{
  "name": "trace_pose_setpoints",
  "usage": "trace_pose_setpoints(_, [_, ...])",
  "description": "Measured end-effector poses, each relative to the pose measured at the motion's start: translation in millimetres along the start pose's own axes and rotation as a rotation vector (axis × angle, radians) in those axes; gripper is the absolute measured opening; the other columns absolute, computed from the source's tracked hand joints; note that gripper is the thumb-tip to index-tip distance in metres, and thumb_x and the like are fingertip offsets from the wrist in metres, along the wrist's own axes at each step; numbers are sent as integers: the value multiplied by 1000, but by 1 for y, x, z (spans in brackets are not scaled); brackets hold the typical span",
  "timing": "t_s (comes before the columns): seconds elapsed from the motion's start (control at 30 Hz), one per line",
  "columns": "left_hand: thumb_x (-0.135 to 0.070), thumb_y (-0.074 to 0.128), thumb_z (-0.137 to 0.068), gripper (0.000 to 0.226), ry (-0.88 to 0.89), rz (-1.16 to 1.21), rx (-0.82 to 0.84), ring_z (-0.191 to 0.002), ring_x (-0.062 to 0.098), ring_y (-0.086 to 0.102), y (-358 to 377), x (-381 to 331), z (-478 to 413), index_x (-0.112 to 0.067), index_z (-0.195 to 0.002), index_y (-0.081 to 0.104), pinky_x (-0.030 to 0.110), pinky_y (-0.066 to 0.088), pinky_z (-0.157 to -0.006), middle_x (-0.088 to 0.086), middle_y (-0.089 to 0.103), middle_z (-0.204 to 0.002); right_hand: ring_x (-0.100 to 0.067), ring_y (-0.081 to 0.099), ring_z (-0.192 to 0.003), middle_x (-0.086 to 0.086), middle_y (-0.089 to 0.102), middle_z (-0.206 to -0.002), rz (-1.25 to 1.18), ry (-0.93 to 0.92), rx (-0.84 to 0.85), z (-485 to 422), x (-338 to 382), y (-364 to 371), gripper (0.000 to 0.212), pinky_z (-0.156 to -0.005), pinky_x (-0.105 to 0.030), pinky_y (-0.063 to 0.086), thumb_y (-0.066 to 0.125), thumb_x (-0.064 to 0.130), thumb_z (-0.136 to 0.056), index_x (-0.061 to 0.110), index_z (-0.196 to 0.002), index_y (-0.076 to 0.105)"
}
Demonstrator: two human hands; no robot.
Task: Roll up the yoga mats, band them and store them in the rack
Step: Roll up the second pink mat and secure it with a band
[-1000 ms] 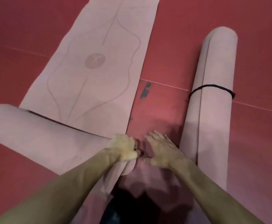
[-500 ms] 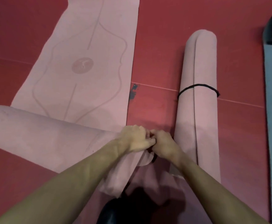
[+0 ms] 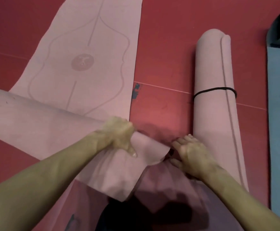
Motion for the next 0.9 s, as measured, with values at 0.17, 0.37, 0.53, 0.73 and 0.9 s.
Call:
trace_pose_setpoints(0.17, [-85, 74, -62, 71, -78, 34, -293, -96, 31, 67, -83, 8, -10, -24, -97, 65, 36, 43, -69, 3, 72, -100, -32, 69, -116, -4, 77, -107, 95, -104, -151, 42, -54, -3, 62, -118, -53, 26, 86, 38, -51, 16, -109, 79])
trace_pose_setpoints(0.37, [-85, 74, -60, 67, 1, 2, -462, -87, 29, 65, -133, -45, -21, -25, -83, 56, 36, 33, -64, -1, 70, -90, -21, 53, -136, 4, 53, -151, -434, 81, -184, 57, -83, -48, 107, -122, -38, 31, 75, 68, -72, 29, -161, 29])
trace_pose_setpoints(0.53, [-88, 66, -69, 70, 19, 16, -363, -77, 27, 55, -90, -63, -26, -25, -88, 44, 35, 32, -64, -1, 65, -87, -6, 53, -124, 18, 51, -131, -875, 371, -419, 22, -45, -46, 92, -95, -22, 44, 80, 68, -73, 24, -141, 37])
trace_pose_setpoints(0.73, [-84, 50, -86, 64, 40, 83, -261, -105, 28, 63, -53, -48, -19, -22, -98, 38, 37, 32, -73, 1, 66, -112, -7, 5, -158, 5, 5, -173, -866, 392, -487, 1, -16, -22, 125, -124, -25, 17, 74, 78, -73, 25, -166, 10])
trace_pose_setpoints(0.9, [-88, 55, -79, 76, 73, 221, -157, -117, 23, 61, -40, -36, -17, -26, -123, 54, 38, 45, -89, -5, 65, -126, -27, 17, -157, -2, 52, -152, -640, 330, -434, -2, -18, -15, 84, -129, -46, 13, 63, 79, -82, 17, -139, 59])
Point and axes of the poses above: each hand's wrist, its own z-axis away from the middle knuckle, its own y-axis out of the palm, x = y × z, the point moved 4 cm from there along -z, towards the middle knuckle
